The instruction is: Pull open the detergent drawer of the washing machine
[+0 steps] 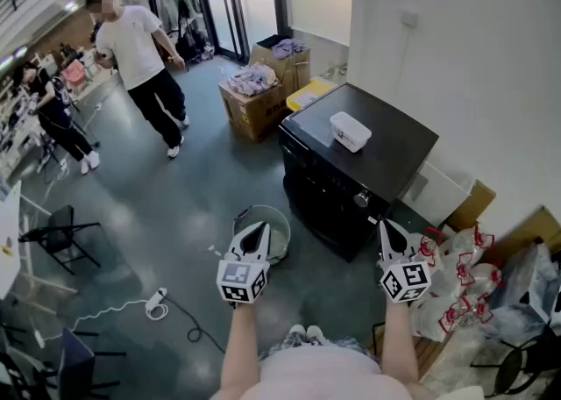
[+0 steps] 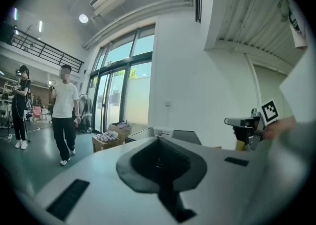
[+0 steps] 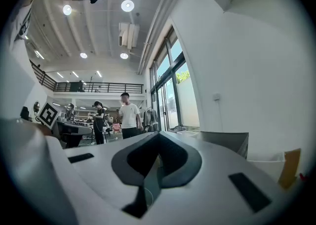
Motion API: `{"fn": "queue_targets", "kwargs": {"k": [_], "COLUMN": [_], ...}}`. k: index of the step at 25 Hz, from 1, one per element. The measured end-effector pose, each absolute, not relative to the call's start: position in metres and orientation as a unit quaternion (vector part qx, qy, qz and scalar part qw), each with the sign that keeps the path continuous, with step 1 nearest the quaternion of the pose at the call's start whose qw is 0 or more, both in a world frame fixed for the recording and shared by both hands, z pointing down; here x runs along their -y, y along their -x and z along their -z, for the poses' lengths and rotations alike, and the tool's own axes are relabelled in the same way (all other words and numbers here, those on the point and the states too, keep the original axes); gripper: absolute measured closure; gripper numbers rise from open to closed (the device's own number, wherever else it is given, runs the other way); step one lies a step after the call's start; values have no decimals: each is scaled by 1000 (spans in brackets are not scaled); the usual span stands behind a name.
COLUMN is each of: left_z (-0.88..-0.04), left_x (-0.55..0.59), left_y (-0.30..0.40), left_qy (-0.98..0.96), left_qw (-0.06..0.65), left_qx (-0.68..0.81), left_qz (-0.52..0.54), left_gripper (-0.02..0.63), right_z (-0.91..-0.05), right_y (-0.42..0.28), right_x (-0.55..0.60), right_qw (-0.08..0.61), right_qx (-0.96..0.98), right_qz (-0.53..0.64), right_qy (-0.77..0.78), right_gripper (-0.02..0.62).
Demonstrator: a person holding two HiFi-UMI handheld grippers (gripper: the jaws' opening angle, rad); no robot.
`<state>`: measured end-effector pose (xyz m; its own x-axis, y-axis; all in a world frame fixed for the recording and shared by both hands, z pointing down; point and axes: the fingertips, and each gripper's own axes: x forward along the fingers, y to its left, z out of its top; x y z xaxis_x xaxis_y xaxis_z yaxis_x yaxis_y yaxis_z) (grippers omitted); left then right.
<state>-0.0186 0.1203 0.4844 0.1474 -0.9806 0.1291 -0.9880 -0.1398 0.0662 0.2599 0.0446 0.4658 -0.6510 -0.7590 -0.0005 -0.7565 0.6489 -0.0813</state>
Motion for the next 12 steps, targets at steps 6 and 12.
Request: {"fn": "queue_targets", "kwargs": {"k": [6, 12], "left_z": [-485, -485], "left_x": [-116, -115], "left_y": [13, 10], "left_qy": [-756, -757], "left_qw": [67, 65], "left_qx": [651, 650], "left_qz": [-26, -28], "left_gripper": [581, 582], "right_z": [-466, -467], "right_y": [-261, -261], "right_x": [-42, -42], "right_qw": [16, 17], "right_qx": [-909, -909], "right_qz": [35, 36], "right_qy": [415, 414], "right_gripper": [580, 580]}}
